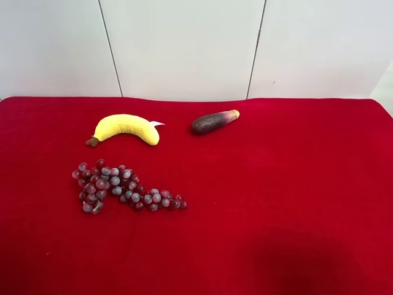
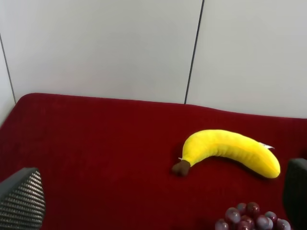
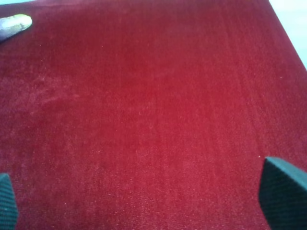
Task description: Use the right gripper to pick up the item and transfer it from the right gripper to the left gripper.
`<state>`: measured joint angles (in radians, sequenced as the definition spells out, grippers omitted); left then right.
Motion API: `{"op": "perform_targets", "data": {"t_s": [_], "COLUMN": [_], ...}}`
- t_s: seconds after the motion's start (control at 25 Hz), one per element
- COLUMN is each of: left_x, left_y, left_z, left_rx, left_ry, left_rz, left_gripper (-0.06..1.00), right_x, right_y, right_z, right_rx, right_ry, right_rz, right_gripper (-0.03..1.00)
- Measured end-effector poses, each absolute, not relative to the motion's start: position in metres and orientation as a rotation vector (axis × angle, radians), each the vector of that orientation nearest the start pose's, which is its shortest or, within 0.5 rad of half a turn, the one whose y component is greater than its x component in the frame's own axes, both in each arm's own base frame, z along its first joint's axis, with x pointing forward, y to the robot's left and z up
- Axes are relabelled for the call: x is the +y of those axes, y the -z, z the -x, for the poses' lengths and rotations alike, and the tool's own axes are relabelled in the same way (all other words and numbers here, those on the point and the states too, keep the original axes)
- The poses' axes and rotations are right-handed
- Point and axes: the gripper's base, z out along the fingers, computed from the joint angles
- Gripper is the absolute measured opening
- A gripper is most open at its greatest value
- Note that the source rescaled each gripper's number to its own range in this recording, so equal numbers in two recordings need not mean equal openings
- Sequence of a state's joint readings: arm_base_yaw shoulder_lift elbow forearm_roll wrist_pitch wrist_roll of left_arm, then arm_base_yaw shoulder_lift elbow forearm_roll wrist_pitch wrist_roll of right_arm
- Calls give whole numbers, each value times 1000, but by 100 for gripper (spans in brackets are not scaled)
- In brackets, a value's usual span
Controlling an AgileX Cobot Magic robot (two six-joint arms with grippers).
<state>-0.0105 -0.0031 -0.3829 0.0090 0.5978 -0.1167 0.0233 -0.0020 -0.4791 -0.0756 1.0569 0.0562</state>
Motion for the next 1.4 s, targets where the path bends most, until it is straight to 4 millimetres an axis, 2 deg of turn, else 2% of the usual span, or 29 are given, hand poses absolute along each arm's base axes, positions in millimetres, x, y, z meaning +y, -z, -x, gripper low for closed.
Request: {"op": "perform_targets", "data": {"t_s": [0.16,0.24,0.32,0.4,0.52,0.64,0.88,1.4], "left_x": [0,0,0,0,0,0,0,0], "left_y": [-296,-312,-320,-320,-311,-303,-279,-279], "left_z": [-12,0,13,26,33,30,9,7], "left_rx": [1685,1686,1752,1868,1995,2040,2051,2036], "left_ry": [49,22,26,34,29,29,24,20], "left_rz": [46,16,12,17,23,26,18,10], "left_gripper": [100,100,100,100,100,100,100,100], "right_x": [-6,-6,-6,-6,-6,-6,-6,-6], "right_y": [-272,-272,-272,-272,-272,-272,-272,-272], "right_z": [3,3,3,3,3,3,3,3], "right_rx": [2057,2057,2057,2057,2057,2057,2057,2057], "right_ry": [41,41,41,41,41,41,41,41], "right_rz": [-36,-36,-36,-36,-36,-36,-36,-36], "right_gripper": [100,100,100,100,100,100,100,100]}}
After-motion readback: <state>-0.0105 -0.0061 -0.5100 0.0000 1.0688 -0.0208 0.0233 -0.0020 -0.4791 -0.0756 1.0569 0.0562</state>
